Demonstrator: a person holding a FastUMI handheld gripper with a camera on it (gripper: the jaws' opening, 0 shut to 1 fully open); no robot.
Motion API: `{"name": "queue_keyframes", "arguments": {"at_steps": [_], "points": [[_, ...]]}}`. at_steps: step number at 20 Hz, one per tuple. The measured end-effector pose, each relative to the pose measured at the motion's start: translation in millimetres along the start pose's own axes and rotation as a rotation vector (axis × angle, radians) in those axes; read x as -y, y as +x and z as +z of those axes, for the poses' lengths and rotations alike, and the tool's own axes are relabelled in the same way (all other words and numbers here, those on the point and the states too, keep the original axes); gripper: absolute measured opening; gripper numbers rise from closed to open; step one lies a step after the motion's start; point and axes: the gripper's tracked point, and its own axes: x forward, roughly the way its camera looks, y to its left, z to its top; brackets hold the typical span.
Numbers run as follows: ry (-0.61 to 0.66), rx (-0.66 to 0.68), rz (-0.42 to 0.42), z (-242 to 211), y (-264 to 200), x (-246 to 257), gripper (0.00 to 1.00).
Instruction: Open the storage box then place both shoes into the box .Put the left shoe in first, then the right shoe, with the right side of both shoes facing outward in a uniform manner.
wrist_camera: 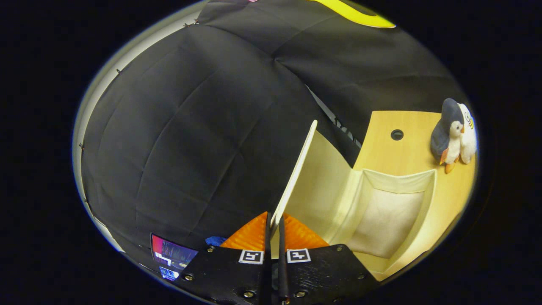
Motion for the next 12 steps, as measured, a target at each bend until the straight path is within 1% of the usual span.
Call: {"name": "queue_keyframes", "arguments": {"at_steps": [4,7,8,10,12], "points": [[-0.010,-0.026,-0.023,-19.5,67.0,-13.5,0.06],[-0.003,-0.051,-0.073,-43.2,111.2,-9.8,0.06],[-0.004,-0.035,-0.082,-51.3,124.0,-10.3,0.06],[-0.035,-0.035,-0.121,-65.1,150.8,-0.3,0.06],[-0.039,-0.060,-0.154,-88.7,167.0,4.5,0.06]]}}
